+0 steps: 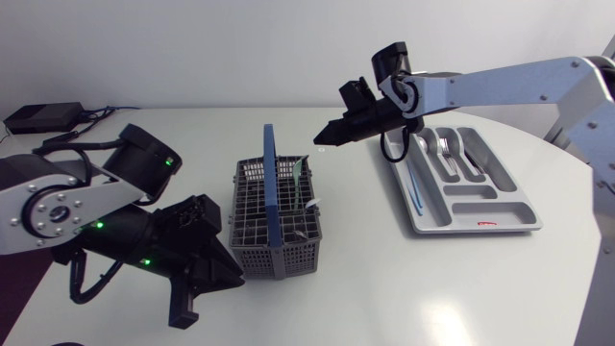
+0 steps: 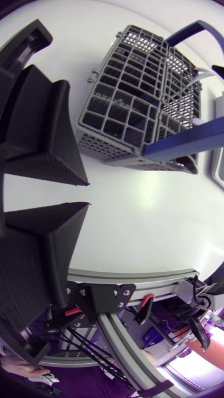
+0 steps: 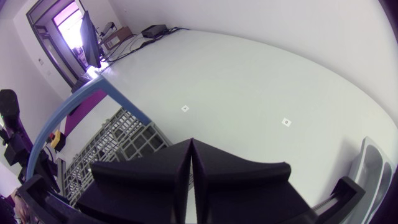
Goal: Unload the cutlery basket into the drawer organizer.
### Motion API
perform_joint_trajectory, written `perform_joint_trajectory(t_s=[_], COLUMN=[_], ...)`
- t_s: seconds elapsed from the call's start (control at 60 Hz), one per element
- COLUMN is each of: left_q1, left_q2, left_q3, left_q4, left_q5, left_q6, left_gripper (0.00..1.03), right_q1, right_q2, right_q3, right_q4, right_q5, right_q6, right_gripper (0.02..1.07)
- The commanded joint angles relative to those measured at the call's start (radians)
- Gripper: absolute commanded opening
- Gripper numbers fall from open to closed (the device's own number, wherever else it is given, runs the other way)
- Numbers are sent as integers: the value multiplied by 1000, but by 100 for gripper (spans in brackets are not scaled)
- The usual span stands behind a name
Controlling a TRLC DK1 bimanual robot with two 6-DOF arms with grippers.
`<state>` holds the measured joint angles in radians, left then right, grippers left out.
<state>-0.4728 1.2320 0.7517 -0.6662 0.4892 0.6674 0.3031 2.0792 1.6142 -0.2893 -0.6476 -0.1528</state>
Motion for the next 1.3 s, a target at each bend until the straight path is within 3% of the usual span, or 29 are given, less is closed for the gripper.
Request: perform_joint_trajectory(t_s=[0.0, 0.217, 0.483, 0.683, 0.983, 1.283], left_q1=[2, 45, 143, 203, 336, 373], left_q2=[86, 162, 192, 218, 346, 472], left_q3=[-26, -25, -22, -5, 121, 276], left_q4=[28, 125, 249, 300, 336, 390], left_q5=[-8, -32, -46, -55, -52, -44], left_q6=[35, 35, 38, 69, 110, 75], left_gripper=[22, 22, 22, 22, 22, 23], right_q1=[11, 48, 57, 51, 31, 41], right_q2=[84, 197, 272, 162, -54, -219], right_q3=[76, 208, 343, 179, -149, -369], right_q4=[-40, -102, -261, -287, -214, -134], right_q5=[2, -15, -119, -124, -103, -50], right_q6=[24, 13, -45, -117, -149, -139], right_gripper=[10, 10, 9, 9, 9, 8])
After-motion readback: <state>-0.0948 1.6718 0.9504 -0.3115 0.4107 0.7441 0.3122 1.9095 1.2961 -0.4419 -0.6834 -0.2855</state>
